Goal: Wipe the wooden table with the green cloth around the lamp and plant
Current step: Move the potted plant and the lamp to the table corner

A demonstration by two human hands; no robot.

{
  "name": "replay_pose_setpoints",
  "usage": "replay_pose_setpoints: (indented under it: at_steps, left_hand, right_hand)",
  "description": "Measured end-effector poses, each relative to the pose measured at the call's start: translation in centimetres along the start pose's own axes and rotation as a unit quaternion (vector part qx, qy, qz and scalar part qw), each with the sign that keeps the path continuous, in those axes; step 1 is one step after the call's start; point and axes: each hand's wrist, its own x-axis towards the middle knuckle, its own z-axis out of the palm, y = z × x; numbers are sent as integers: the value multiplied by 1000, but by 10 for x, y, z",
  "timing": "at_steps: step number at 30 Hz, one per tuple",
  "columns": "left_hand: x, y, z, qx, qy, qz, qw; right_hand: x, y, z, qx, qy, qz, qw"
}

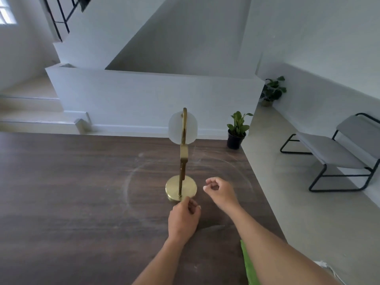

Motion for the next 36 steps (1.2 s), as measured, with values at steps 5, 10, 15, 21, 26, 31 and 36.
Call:
replay_pose_setpoints:
  at_steps: [5,10,15,21,26,31,36]
  left_hand:
    - [-4,-18,-26,19,53,-31,998]
    - [5,-26,-30,87,71,-70,991]
    - [11,-26,-22,145,59,-87,984]
    - [21,-22,-10,193,63,-112,973]
    - [32,-19,-5,205,99,-115,967]
    - [44,-6,4,227,124,-114,959]
    - [71,17,22,214,124,-105,963]
  right_hand:
    - [-10,-27,23,2,-29,-25,999]
    - [-4,-49,37,16,-58,-48,997]
    - [5,-58,39,-1,-95,-63,993]
    - [16,-58,31,-9,-136,-69,988]
    - [26,-65,24,-7,-137,-72,988]
    - [45,-71,8,-6,-128,-75,989]
    - [69,-74,-16,-15,-110,-71,991]
